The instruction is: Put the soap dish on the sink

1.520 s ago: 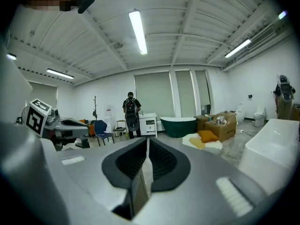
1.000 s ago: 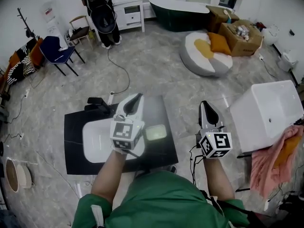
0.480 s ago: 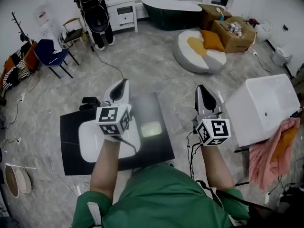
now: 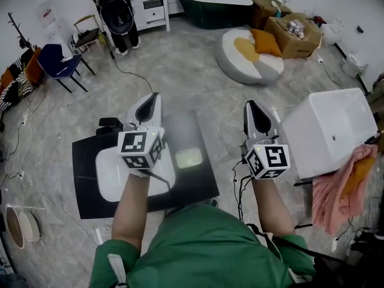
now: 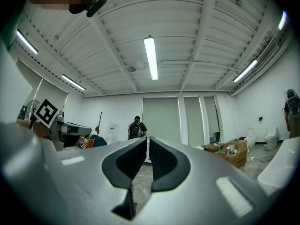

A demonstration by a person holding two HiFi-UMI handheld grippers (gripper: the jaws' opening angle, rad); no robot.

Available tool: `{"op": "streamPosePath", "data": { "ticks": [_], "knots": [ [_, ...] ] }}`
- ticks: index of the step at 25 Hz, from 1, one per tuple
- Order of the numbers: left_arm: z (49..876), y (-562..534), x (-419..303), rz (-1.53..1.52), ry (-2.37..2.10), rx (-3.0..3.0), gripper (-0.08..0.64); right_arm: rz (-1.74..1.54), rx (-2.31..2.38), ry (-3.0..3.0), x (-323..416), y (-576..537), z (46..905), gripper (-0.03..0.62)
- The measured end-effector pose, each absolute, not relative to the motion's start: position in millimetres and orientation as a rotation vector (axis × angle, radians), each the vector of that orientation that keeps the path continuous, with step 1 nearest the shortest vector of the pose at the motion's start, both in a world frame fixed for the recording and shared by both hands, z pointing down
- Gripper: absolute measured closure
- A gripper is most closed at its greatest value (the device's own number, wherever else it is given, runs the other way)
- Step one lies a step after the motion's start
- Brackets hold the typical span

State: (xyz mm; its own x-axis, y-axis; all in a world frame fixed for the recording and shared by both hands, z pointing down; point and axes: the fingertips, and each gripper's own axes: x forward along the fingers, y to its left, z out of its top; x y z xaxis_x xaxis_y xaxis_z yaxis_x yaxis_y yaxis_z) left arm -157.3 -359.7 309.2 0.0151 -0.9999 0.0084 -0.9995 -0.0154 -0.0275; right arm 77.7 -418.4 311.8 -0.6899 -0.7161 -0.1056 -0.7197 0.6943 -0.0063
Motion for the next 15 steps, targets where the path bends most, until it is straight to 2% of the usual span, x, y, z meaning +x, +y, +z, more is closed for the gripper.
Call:
{"op": "streamPosePath", "data": {
  "ticks": [15],
  "knots": [
    [322, -354, -162, -0.015, 2.22, -2.245, 0.554, 0.022, -1.174, 2.82, 71, -418, 324, 0.575]
  ]
}}
